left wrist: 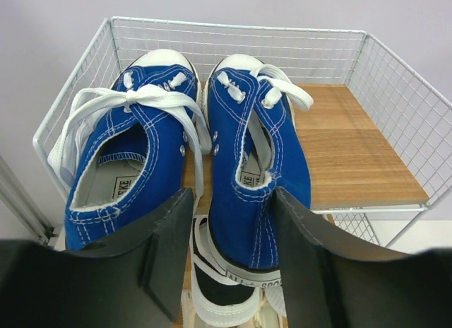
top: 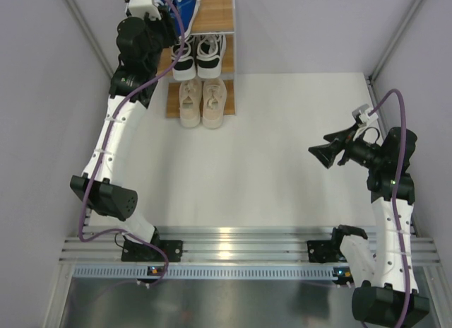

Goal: Place and organize the shoes onto the shoe shelf

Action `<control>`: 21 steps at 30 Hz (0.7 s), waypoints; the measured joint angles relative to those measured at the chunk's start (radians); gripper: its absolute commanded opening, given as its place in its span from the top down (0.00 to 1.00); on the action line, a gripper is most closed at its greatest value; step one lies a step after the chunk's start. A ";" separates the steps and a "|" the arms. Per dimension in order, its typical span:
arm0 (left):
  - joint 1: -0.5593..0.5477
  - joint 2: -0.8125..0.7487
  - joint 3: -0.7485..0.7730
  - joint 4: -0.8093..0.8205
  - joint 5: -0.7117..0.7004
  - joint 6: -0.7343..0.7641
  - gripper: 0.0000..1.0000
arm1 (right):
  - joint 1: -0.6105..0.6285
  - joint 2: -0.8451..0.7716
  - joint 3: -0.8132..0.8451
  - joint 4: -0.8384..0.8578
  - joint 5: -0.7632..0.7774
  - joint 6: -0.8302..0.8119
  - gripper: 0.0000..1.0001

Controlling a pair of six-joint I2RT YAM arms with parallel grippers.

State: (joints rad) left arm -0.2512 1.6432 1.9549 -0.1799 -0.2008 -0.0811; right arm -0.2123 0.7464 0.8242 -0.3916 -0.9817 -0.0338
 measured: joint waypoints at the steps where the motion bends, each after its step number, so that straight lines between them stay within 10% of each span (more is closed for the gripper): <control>1: 0.002 0.000 0.001 0.000 0.003 -0.003 0.41 | 0.000 0.000 0.000 0.000 0.000 0.000 0.23; 10: 0.010 0.000 0.075 -0.042 0.077 -0.117 0.18 | 0.000 0.000 0.000 -0.024 0.001 -0.023 0.23; 21: 0.090 -0.101 0.135 -0.125 0.153 -0.306 0.21 | 0.000 0.000 0.040 -0.122 0.022 -0.108 0.22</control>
State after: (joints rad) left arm -0.1616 1.5425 2.0903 -0.3050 -0.0479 -0.3874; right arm -0.2123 0.7464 0.8642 -0.5140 -0.9600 -0.1421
